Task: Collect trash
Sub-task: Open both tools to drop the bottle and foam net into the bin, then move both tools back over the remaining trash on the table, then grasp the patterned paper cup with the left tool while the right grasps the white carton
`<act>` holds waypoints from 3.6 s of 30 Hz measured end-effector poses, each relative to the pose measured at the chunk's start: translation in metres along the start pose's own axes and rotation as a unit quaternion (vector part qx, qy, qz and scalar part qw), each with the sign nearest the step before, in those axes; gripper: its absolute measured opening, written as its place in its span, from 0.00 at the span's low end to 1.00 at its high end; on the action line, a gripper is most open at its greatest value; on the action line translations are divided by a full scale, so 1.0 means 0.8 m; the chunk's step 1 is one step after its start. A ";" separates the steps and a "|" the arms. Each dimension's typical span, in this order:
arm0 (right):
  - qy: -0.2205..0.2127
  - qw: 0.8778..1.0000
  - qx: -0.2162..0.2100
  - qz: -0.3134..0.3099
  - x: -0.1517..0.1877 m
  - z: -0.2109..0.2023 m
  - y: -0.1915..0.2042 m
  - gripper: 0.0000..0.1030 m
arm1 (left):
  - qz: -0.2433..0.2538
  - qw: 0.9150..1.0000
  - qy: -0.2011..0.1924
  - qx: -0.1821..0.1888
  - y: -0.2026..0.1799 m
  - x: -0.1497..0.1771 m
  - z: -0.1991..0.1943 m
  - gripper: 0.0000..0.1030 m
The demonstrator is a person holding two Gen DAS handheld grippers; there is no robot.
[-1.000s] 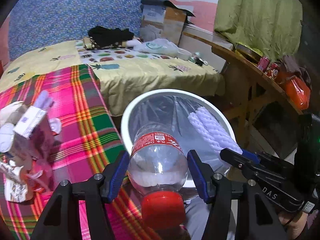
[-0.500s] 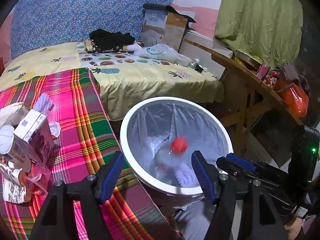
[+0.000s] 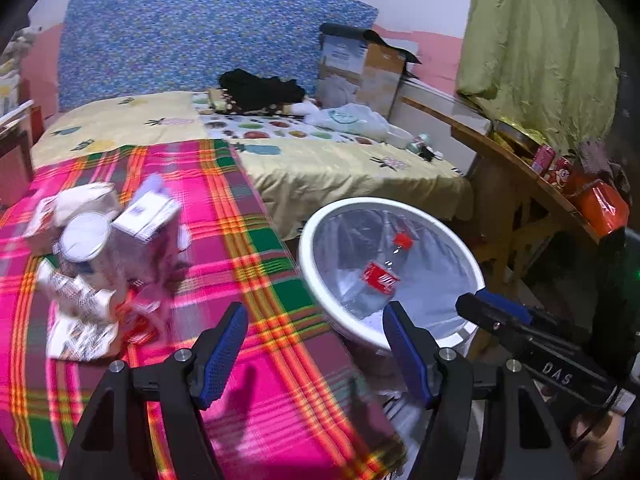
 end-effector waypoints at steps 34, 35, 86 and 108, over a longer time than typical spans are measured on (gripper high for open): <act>0.020 0.993 -0.071 -0.088 0.008 0.024 0.117 0.42 | -0.127 0.986 -0.023 -0.102 0.169 0.043 -0.061 0.67; 0.021 0.993 -0.072 -0.087 0.007 0.025 0.117 0.42 | -0.129 0.986 -0.023 -0.104 0.172 0.042 -0.061 0.67; 0.033 0.986 -0.113 -0.121 -0.034 0.080 0.198 0.58 | -0.194 0.972 -0.008 -0.133 0.272 0.029 -0.053 0.16; 0.050 0.994 -0.059 -0.082 -0.052 0.115 0.184 0.58 | -0.192 0.975 -0.001 -0.114 0.282 0.042 -0.042 0.23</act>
Point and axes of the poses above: each gripper's, at about its wrist camera, not at the fingertips, and z roughly the way its jaws point, y to its left, x to its underside, the point moved 8 cm from there along z, roughly the way its jaws point, and after that the axes turned 11 degrees about y, right-handed, at the moved point
